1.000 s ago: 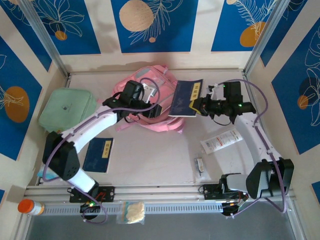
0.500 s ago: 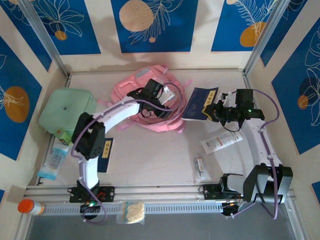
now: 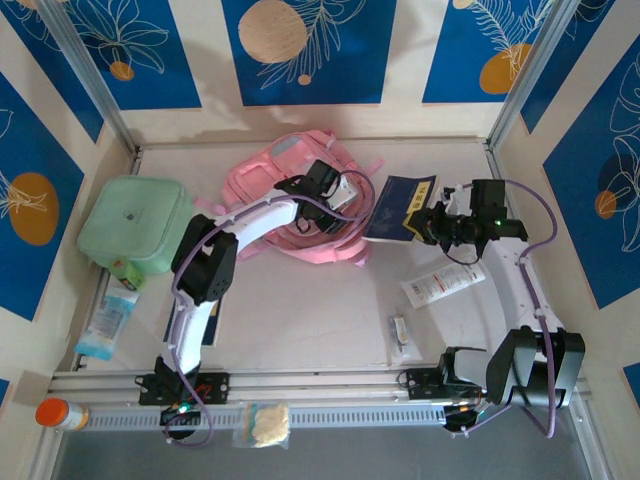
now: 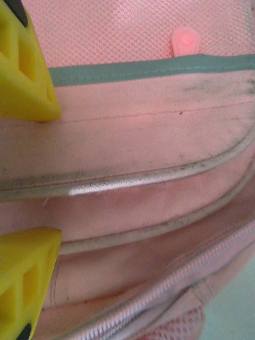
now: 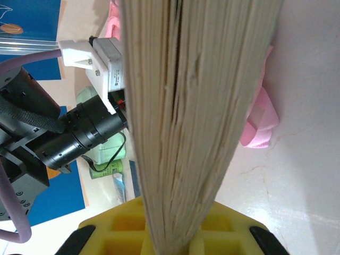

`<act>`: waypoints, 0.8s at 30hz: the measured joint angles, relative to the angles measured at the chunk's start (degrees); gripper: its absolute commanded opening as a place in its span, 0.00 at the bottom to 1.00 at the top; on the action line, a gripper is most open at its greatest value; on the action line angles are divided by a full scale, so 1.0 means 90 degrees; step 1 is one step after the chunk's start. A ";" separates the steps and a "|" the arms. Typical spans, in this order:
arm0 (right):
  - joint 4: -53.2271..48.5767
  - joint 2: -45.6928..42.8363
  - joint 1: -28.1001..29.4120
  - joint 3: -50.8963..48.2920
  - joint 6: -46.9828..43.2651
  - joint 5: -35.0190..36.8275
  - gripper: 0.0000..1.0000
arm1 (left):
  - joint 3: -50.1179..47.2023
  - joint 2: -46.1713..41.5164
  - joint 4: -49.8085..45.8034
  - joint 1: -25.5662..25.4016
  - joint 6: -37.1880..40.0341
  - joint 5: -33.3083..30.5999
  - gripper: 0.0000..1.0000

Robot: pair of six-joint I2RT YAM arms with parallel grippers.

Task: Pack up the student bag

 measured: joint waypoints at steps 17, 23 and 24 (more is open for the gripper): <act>0.0085 0.0000 -0.0019 -0.0070 -0.0005 -0.0066 0.00 | -0.0719 -0.0602 0.0568 -0.0053 0.0053 -0.0610 0.00; -0.0355 0.0000 -0.0036 0.0136 -0.0180 -0.0117 0.00 | -0.1775 -0.1889 0.0746 -0.0034 0.0032 -0.0857 0.00; -0.0461 -0.0012 -0.0036 0.0197 -0.0245 -0.0117 0.00 | -0.1970 -0.2164 0.0758 -0.0029 0.0032 -0.0908 0.00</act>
